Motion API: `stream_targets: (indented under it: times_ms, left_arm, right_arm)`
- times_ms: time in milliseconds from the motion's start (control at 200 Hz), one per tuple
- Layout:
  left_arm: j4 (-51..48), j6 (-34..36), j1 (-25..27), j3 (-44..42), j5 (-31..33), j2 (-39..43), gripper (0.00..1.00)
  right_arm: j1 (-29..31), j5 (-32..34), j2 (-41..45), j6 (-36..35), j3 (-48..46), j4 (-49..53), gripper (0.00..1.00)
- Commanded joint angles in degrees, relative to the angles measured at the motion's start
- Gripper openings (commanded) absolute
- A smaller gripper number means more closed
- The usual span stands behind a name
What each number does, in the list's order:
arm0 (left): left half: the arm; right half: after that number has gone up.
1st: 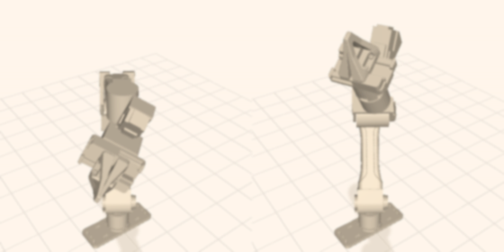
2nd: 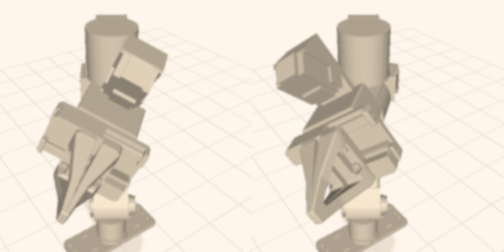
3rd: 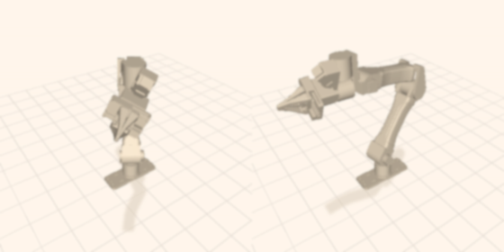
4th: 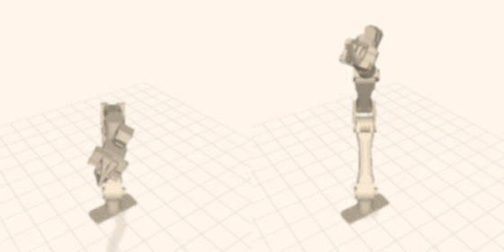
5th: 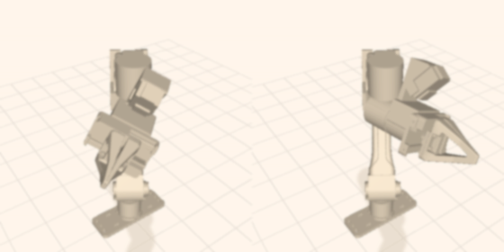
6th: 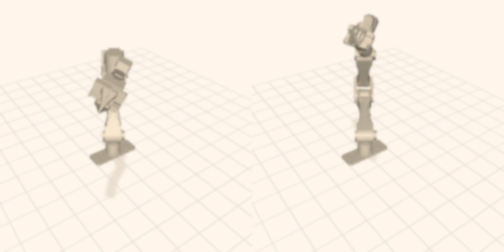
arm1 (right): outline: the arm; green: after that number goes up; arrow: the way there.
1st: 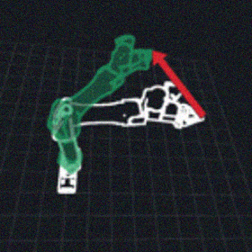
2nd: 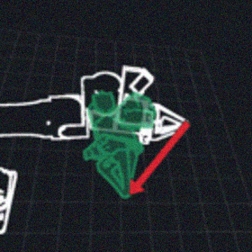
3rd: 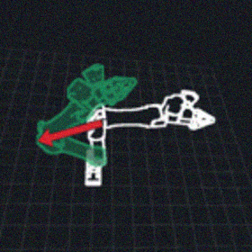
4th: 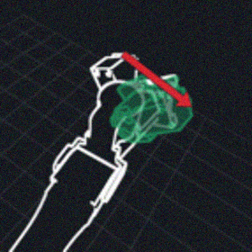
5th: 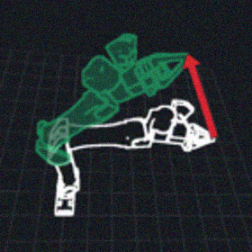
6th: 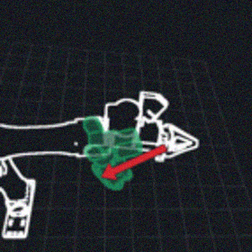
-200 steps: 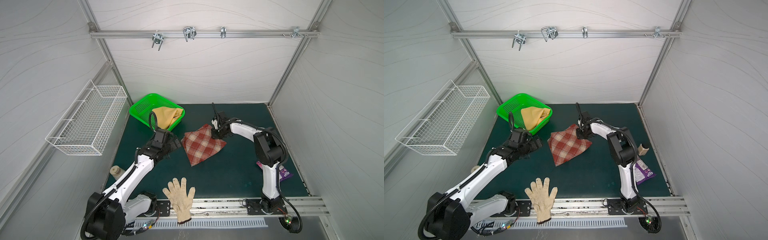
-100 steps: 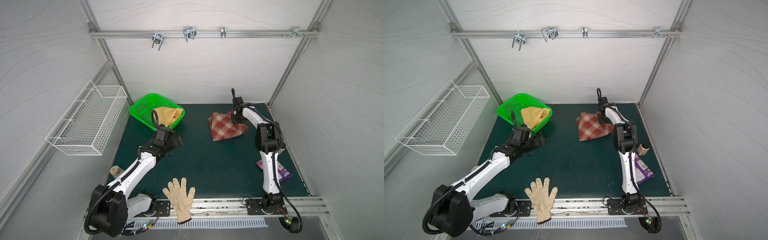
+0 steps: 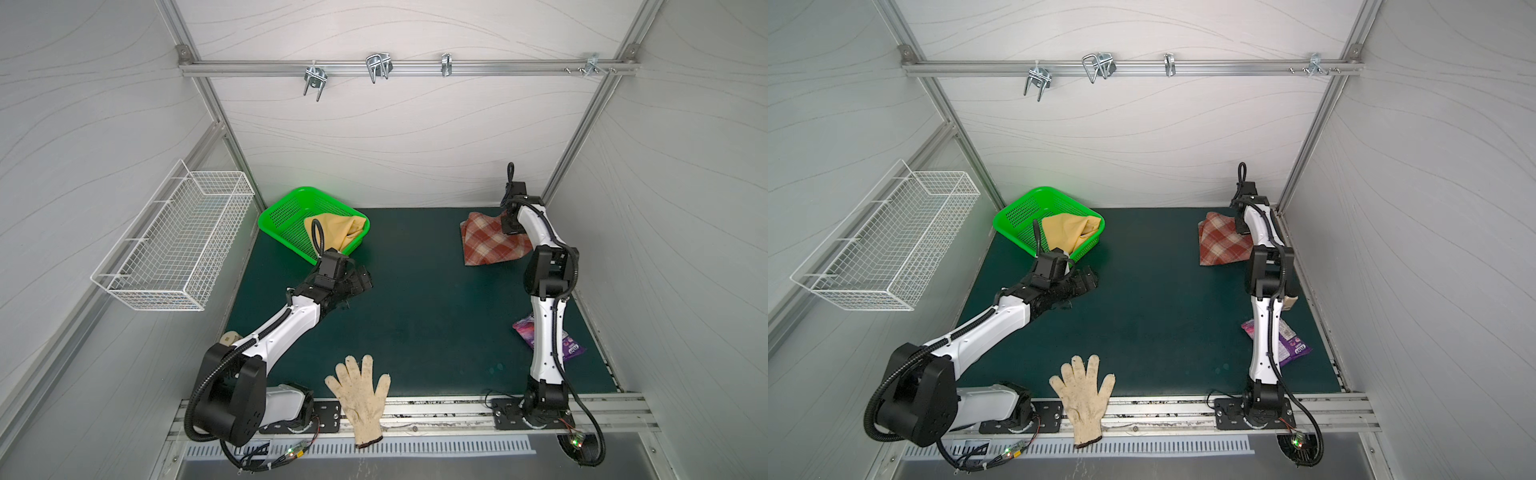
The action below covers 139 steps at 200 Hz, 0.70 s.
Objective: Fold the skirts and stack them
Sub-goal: 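Drag the plaid skirt to the far corner with the right gripper while the left releases, then grasp the yellow skirt in the basket with the left gripper while the right releases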
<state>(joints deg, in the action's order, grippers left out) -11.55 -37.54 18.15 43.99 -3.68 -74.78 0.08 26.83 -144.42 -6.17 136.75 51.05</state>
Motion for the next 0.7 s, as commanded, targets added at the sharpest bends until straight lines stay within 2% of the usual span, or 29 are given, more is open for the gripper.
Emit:
stream_targets:
  times_ms: [0, 35, 90, 165, 310, 425, 535, 690]
  left_arm:
    - [2.5, 1.2, -0.1, 1.6, -0.4, -0.6, 0.99]
    - [2.1, 1.2, -0.1, 2.0, -0.3, -0.6, 0.99]
    - [1.1, 1.2, -0.1, 2.9, -0.1, -0.6, 0.99]
    - [-0.4, 1.2, -0.1, 4.2, -0.3, -0.1, 0.99]
    - [-4.6, 1.6, -0.1, 7.5, 1.1, 2.0, 0.99]
    - [-8.9, 1.5, -0.1, 11.7, 6.1, 2.3, 0.99]
    - [-12.6, 1.5, -0.2, 16.5, 13.5, 0.5, 0.99]
    - [-17.2, 5.2, -1.6, 25.9, 18.7, -5.6, 0.99]
  right_arm:
    - [0.2, -1.9, 0.5, -0.7, 1.3, -0.4, 0.66]
    - [0.3, -3.5, 1.6, 0.0, 1.0, -1.0, 0.79]
    - [0.6, -5.1, 3.2, 1.1, 0.9, -1.7, 0.91]
    - [0.8, -7.5, 5.4, 3.1, 1.8, -1.2, 0.98]
    - [2.3, -16.5, 14.5, 9.4, -2.1, -1.6, 0.99]
    - [5.7, -21.8, 25.2, 13.7, -14.3, -7.6, 0.99]
    - [9.4, -27.4, 34.6, 18.4, -24.7, -13.0, 0.99]
    - [15.5, -30.5, 44.4, 22.8, -37.0, -17.7, 0.99]
